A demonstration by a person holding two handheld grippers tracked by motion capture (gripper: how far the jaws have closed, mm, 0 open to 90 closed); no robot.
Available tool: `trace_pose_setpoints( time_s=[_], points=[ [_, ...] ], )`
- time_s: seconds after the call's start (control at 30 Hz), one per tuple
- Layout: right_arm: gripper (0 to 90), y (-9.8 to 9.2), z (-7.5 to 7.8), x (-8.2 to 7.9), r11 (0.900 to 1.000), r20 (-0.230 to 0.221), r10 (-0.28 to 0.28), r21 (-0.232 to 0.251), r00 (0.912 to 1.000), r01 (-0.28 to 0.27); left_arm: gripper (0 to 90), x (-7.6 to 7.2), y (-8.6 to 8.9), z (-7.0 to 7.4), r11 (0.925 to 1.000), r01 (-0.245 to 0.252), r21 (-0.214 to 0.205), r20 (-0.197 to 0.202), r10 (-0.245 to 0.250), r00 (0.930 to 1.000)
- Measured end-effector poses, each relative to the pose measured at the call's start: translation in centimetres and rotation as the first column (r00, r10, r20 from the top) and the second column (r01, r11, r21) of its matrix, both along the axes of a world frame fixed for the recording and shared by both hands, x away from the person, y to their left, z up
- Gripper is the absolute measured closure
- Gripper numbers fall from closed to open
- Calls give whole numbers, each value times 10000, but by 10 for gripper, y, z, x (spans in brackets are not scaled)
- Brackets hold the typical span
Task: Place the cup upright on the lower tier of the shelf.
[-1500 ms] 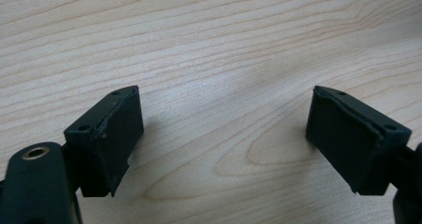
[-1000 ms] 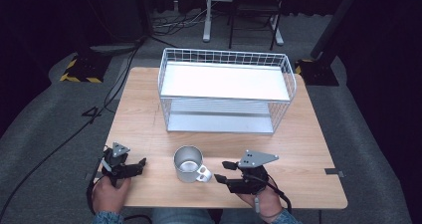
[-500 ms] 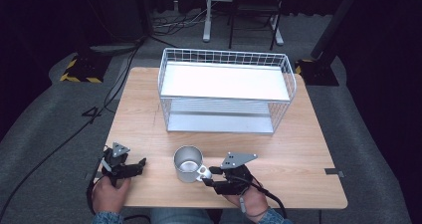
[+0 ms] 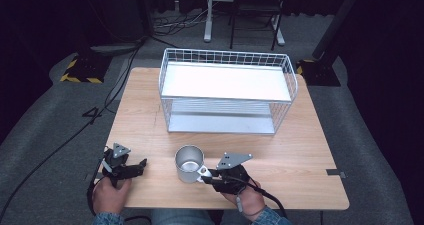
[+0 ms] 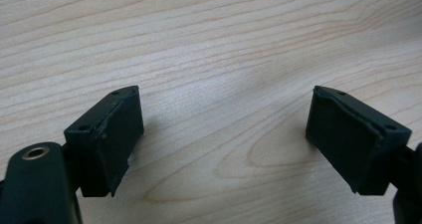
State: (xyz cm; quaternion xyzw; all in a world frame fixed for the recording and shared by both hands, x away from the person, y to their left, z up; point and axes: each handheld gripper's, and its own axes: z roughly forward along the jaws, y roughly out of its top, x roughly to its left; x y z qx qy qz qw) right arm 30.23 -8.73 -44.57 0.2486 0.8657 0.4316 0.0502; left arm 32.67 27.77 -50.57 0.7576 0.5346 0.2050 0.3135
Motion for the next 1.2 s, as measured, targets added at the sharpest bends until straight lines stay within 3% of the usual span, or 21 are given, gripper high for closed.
trace_pose_setpoints(
  time_s=[0.63,1.2],
  points=[
    [721,2,23,7,9966,626,-252,798,9977,201,153,0,0,0,10000,8,5,3,-8,10000],
    [721,13,46,38,9872,1041,-985,1357,9897,840,154,0,0,0,10000,15,17,1,-15,10000]
  ],
)
